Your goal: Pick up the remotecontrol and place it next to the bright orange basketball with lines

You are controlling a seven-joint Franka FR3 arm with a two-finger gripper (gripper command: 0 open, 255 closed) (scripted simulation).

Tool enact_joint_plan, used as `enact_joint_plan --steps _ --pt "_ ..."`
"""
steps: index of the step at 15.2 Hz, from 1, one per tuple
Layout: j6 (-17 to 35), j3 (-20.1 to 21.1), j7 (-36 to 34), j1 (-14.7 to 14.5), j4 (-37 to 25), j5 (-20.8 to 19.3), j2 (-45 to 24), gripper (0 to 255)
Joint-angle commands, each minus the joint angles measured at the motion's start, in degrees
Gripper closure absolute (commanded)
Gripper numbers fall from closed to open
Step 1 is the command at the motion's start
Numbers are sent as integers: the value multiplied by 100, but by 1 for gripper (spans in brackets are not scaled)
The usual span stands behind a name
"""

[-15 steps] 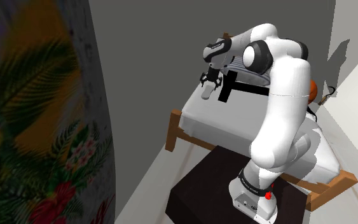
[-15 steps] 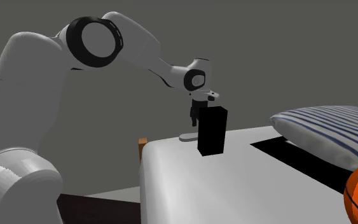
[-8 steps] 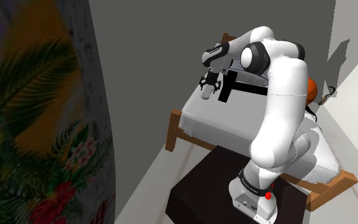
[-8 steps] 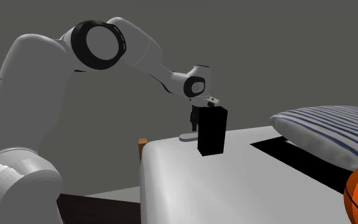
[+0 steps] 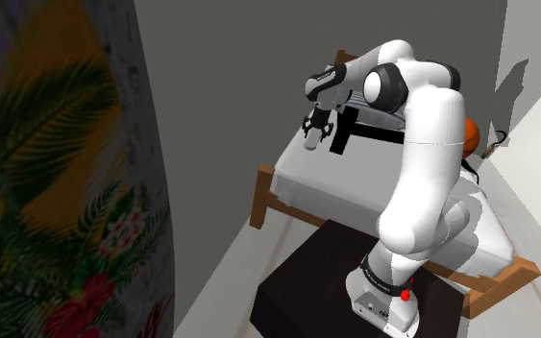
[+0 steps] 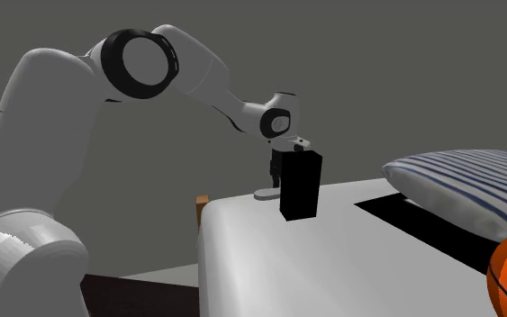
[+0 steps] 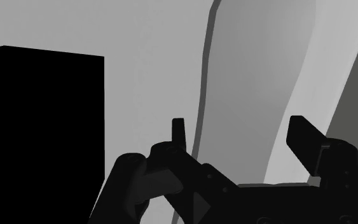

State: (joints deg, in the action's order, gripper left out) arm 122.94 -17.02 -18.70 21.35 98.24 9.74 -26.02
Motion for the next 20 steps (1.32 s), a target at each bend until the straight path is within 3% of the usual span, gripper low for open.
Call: enact_joint_plan --steps 1,7,20 --pt "0 0 0 0 -2 0 0 255" --pt "2 0 0 0 2 0 1 255" --pt "-830 -75 -111 -35 -463 -160 388 255"
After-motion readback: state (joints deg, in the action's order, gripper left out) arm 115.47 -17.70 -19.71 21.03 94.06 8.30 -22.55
